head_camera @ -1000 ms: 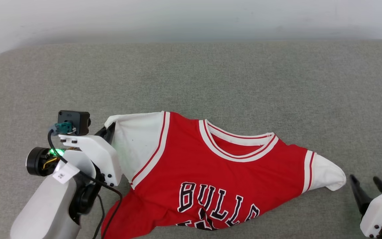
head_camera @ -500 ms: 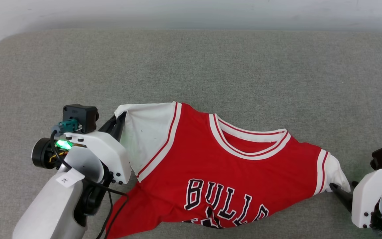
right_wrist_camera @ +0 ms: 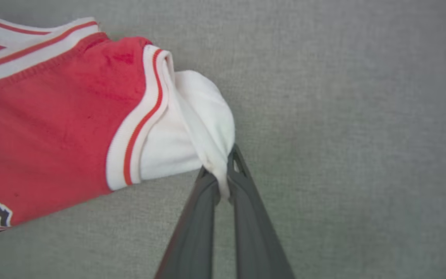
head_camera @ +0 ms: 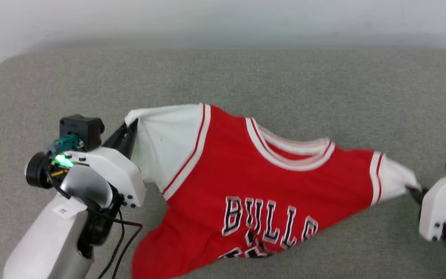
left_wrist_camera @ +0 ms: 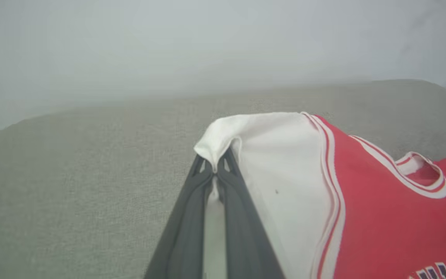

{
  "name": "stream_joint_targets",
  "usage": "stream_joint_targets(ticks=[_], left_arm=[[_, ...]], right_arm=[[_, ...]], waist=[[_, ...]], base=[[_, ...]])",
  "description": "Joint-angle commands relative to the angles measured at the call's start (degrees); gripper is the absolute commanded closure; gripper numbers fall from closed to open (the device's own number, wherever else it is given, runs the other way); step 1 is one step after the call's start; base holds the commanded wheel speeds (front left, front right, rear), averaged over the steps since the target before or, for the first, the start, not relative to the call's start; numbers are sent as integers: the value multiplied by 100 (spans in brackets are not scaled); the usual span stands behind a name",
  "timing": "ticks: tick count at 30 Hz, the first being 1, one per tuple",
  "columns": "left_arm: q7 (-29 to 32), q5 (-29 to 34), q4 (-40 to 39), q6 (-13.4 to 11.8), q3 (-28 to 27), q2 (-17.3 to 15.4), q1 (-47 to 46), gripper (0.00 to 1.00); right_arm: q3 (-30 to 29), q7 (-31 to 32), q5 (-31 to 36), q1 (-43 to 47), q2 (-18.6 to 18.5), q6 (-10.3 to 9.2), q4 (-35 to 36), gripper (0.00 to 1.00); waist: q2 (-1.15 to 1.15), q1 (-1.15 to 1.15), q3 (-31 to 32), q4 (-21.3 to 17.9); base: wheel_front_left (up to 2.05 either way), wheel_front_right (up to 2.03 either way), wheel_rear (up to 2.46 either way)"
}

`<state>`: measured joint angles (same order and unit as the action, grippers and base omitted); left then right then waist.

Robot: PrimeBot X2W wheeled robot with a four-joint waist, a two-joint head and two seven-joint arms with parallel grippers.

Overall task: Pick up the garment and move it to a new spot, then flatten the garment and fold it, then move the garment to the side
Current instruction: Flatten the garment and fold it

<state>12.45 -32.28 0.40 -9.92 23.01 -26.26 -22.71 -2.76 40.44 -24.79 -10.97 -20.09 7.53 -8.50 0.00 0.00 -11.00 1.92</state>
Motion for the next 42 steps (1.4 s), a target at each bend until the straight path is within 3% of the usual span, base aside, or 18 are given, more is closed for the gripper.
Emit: stream_joint_targets(ticks=[1, 9, 14, 32, 42], left_arm=[[-65, 53, -68, -38, -71, -40, -164, 100], [-226, 123, -274, -88, -364, -113, -922, 100], [-339, 69, 53, -27, -589, -43, -1795, 100], [-1400, 265, 2580, 777, -815, 103, -5602, 100], [-1953, 316, 3633, 1124, -821, 6, -6542, 100]], right_arm=[[-76, -133, 108, -243, -24, -8, 65, 100], [60, -543, 602, -1441, -17, -8, -9, 100], [301, -760, 836, -2526, -1, -8, -139, 100], [291, -2433, 1754, -6649, 74, -8, -1883, 100], [409, -2944, 1886, -7576, 321, -8, -2579, 100]], waist=[[0, 0, 114, -88], [0, 0, 228, -346], [0, 0, -4, -458], [0, 0, -1606, -575], [0, 0, -2141, -703]], base=[[0, 0, 0], [0, 0, 0], [0, 0, 0], [0, 0, 0], [0, 0, 0]])
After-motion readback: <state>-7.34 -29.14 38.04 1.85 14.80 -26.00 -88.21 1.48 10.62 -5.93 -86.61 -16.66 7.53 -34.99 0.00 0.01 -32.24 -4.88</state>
